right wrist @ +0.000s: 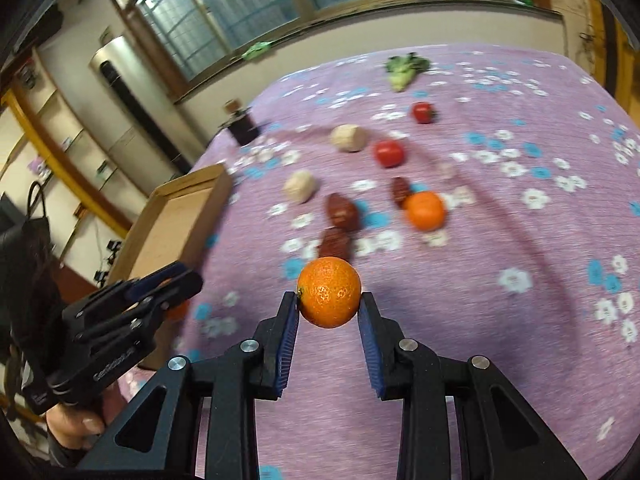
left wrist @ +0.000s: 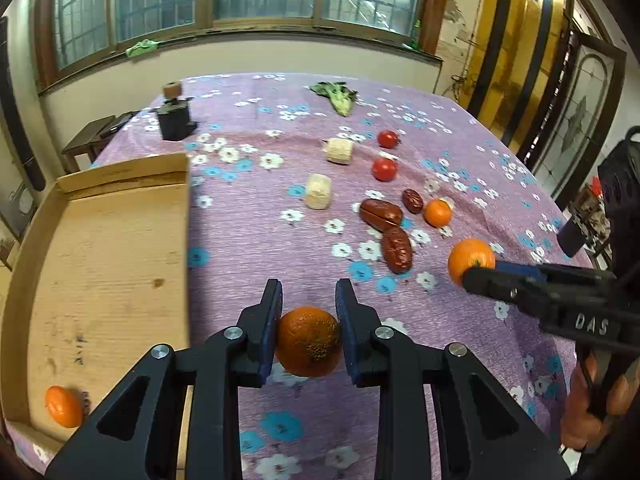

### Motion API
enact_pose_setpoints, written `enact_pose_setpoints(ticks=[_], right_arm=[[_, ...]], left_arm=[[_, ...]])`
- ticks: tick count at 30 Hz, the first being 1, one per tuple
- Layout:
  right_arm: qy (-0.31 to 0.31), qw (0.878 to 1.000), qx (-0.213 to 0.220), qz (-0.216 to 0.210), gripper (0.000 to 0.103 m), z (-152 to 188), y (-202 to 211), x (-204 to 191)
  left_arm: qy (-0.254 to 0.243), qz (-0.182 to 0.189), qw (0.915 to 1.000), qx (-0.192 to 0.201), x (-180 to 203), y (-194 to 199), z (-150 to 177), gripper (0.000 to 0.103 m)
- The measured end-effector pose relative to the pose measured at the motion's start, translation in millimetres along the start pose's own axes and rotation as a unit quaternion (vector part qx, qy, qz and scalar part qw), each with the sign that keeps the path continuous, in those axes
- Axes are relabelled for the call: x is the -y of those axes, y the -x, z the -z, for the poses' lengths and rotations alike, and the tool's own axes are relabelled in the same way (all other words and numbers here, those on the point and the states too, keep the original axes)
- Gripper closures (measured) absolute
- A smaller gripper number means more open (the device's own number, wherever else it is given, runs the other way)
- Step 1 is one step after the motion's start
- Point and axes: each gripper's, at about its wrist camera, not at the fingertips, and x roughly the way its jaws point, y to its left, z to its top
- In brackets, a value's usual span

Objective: Organize fruits
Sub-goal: 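Carry both held tangerines over the cardboard tray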

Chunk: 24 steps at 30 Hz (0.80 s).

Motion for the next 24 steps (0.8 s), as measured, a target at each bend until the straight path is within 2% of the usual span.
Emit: enact_pose_setpoints(ticks=[12,24], right_arm=[[0.034,0.999,-0.019,-0.021,0.072,8,-17,-53],[0.075,0.996,-0.043,-0.036,0.072,12,-40,-103]], left_arm=[[0.035,-0.017,0.9992,0.008,-40,16,9,0.078],[0.066,-0.052,0.9963,0.014,-88,30,20,0.078]])
